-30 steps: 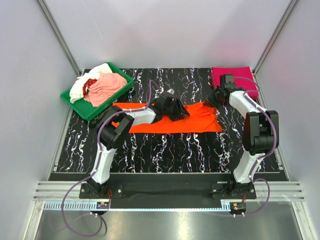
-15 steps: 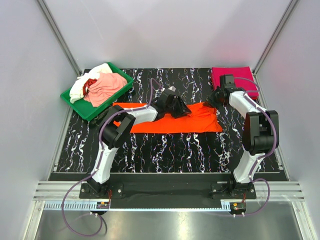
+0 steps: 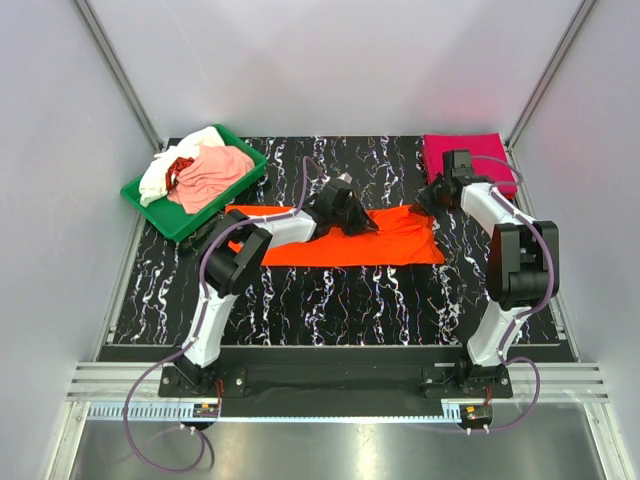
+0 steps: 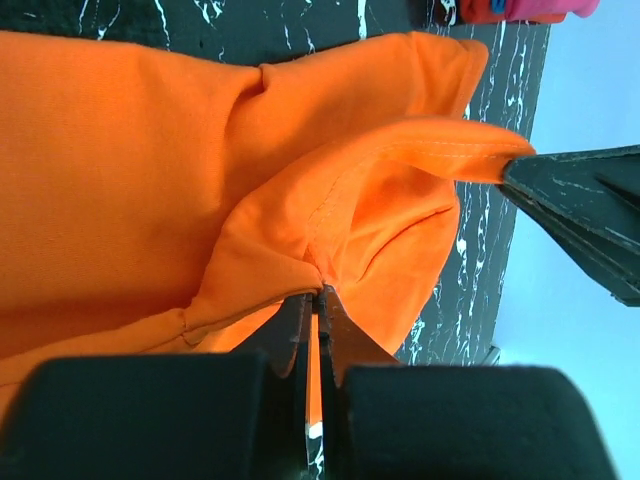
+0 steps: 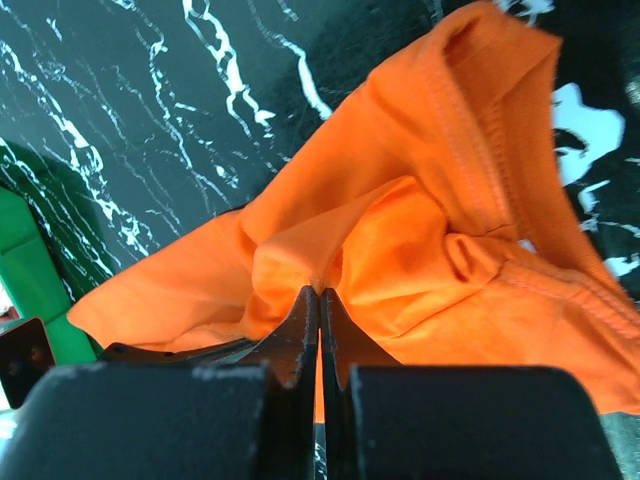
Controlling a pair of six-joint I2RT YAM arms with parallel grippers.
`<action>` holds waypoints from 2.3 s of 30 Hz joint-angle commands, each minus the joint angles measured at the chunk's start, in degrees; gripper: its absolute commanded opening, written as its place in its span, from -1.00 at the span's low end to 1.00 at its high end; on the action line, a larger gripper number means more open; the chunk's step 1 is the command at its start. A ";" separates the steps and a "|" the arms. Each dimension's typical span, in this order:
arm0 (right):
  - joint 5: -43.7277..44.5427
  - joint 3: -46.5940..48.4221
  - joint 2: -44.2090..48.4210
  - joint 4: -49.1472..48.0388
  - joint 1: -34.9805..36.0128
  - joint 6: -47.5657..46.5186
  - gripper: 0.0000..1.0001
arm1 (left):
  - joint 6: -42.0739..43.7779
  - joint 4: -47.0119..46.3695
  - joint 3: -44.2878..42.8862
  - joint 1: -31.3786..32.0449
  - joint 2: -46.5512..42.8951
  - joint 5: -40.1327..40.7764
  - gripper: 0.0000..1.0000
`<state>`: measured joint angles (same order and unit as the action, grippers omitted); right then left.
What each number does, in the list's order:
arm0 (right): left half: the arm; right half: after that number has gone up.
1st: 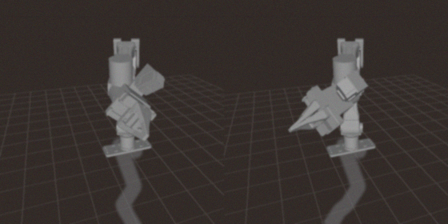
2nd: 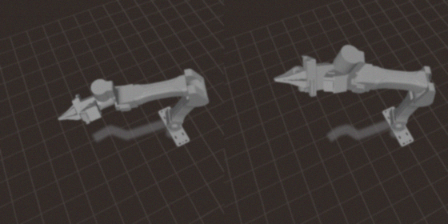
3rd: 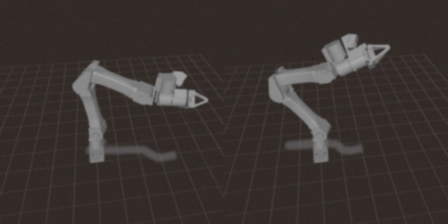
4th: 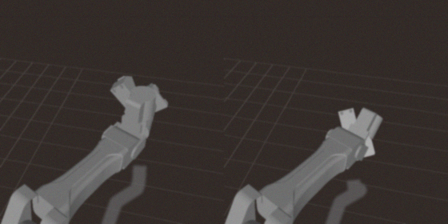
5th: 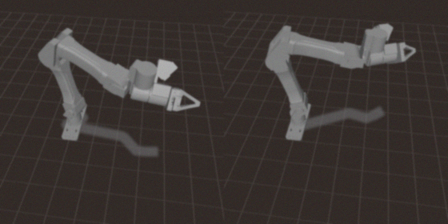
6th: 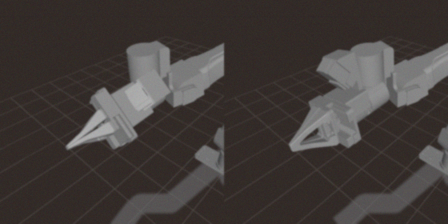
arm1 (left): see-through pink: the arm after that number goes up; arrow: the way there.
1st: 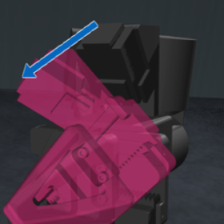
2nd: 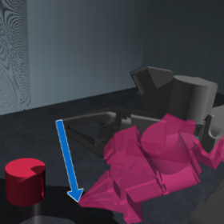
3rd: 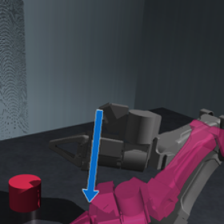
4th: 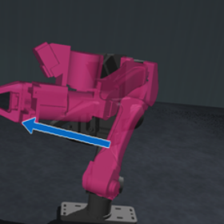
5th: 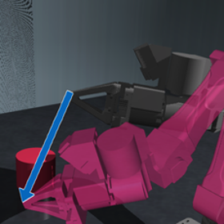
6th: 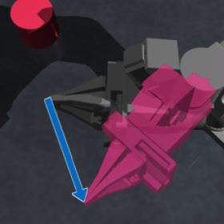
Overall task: Fold and stack the t-shirts
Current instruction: Fold the tshirt
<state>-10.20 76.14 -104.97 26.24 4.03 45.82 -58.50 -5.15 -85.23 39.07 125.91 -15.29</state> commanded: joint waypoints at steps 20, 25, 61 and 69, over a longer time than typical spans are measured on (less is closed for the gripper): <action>-2.29 -2.83 2.57 -0.14 -2.36 -6.36 -1.00 | 0.49 0.31 6.56 -4.09 -10.15 -9.50 -1.00; -0.62 -5.12 3.63 1.35 -2.36 -7.59 -0.97 | 1.81 3.73 6.66 -4.00 -10.16 -9.67 -1.00; -0.70 -2.66 -6.05 -5.15 -0.78 -15.67 -0.61 | 19.20 25.53 6.83 -11.73 -18.14 4.66 -0.06; 4.10 -1.78 4.76 5.21 -0.87 -12.00 -0.45 | 21.41 29.32 14.11 -19.91 -19.99 6.23 -0.05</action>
<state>-11.90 72.97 -107.26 26.44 3.11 32.08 -38.81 21.80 -74.94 20.10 107.07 -10.92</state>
